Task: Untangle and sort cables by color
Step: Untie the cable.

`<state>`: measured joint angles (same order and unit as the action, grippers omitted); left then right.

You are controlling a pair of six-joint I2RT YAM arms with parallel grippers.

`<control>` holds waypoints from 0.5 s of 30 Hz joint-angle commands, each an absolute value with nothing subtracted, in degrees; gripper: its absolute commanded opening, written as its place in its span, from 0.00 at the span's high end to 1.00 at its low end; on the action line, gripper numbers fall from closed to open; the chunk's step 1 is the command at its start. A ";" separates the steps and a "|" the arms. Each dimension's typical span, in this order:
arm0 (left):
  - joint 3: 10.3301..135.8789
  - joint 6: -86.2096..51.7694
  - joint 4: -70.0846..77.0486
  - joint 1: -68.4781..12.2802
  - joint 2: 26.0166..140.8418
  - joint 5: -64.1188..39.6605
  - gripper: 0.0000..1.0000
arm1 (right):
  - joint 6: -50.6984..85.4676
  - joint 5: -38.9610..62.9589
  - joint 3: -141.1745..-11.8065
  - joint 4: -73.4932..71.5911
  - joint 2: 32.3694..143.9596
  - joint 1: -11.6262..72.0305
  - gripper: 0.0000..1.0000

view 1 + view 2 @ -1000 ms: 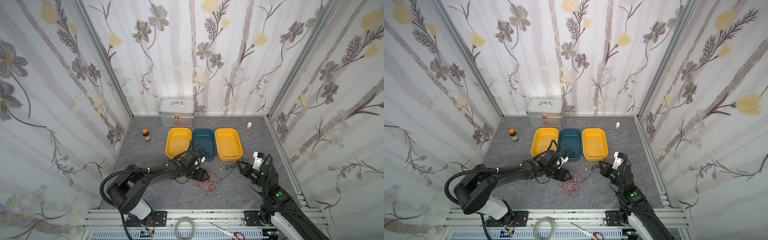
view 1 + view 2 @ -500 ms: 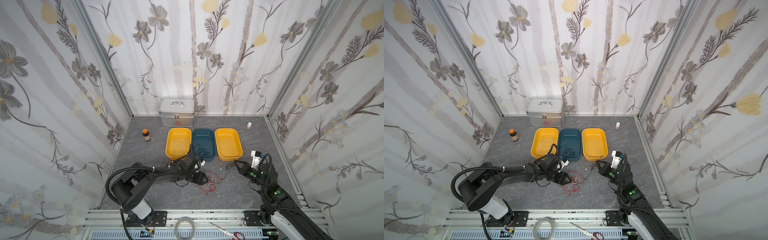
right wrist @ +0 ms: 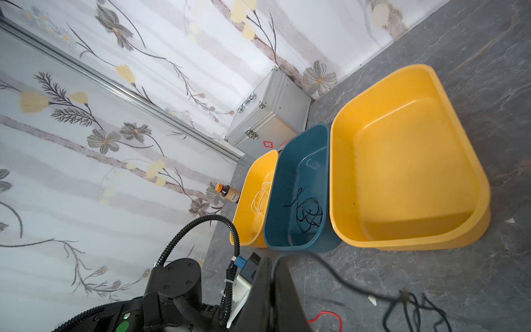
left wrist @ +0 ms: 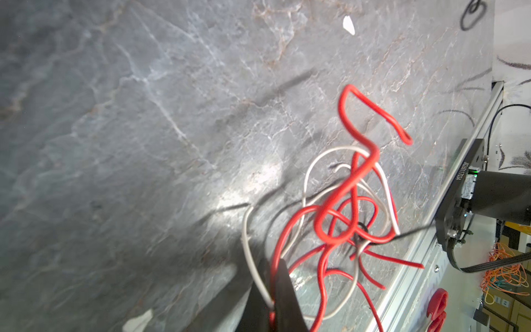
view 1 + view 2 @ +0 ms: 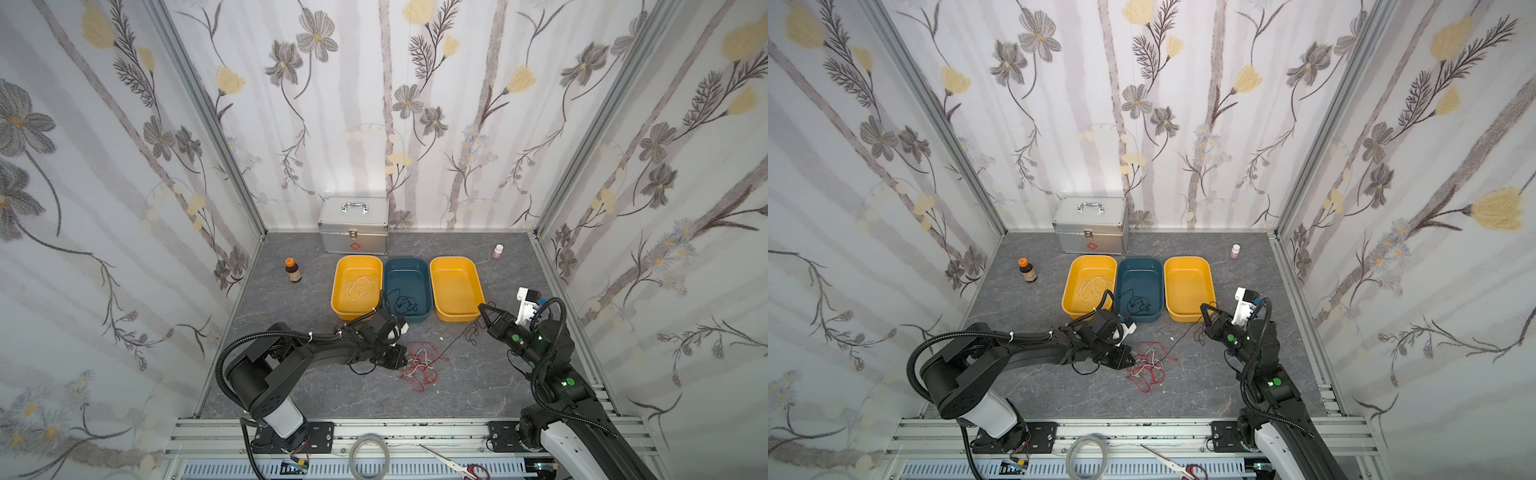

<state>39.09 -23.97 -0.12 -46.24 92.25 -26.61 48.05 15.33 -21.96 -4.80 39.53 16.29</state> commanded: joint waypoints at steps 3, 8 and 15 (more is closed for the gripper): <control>38.06 -23.01 -2.79 -45.52 90.07 -24.38 1.00 | 43.64 15.25 -24.71 0.02 38.36 12.10 0.92; 36.59 -23.09 -3.26 -44.74 87.67 -23.86 1.00 | 41.66 16.52 -26.59 2.59 37.63 7.18 0.92; 35.69 -22.79 -4.45 -43.79 85.81 -23.29 1.00 | 39.95 18.43 -28.54 4.28 37.57 1.31 0.93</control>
<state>35.88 -23.75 -3.46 -44.03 86.48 -24.14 41.69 17.12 -27.42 3.42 37.50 2.57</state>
